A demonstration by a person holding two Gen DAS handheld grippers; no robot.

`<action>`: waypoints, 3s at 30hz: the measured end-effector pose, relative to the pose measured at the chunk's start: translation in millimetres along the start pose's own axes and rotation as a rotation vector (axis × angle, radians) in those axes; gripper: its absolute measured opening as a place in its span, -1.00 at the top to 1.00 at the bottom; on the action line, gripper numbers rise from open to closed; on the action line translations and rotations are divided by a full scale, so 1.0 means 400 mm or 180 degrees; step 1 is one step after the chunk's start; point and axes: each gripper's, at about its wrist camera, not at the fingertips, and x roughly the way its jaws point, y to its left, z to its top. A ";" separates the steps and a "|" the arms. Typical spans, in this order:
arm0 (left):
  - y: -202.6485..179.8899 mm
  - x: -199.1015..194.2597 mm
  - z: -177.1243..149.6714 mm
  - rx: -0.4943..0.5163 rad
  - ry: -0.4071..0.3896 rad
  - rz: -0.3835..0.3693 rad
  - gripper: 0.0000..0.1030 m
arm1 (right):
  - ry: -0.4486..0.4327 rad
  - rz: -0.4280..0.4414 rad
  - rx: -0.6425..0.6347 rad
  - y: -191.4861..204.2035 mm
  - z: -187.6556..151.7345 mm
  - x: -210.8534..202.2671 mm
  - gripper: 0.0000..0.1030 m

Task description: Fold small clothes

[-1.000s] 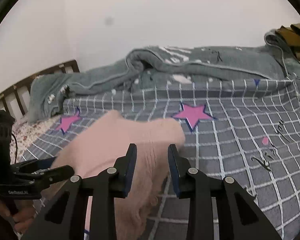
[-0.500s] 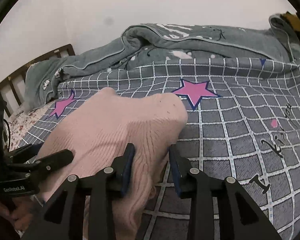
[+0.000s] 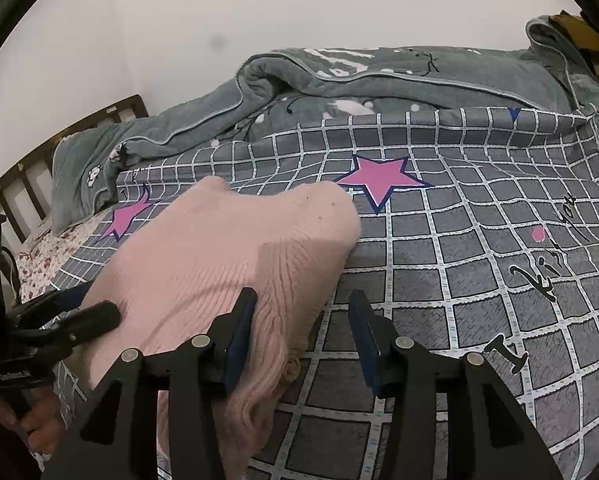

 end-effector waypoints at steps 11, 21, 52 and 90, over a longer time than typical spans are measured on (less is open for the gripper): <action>-0.019 0.017 0.078 -0.0082 -0.0180 -0.0482 -0.50 | 0.0065 0.0074 0.0067 -0.016 0.000 -0.003 0.12; -0.017 0.075 0.086 -0.0196 -0.0081 -0.0304 -0.51 | 0.0042 0.0244 0.0012 -0.029 -0.029 -0.042 0.12; -0.046 0.007 0.005 -0.0137 -0.0159 0.0200 -0.53 | -0.0066 0.0211 0.0198 -0.060 -0.026 -0.110 0.11; -0.191 -0.494 -0.045 -0.0296 -0.0208 0.0681 -0.92 | -0.0203 -0.0524 -0.0138 0.128 -0.050 -0.549 -0.92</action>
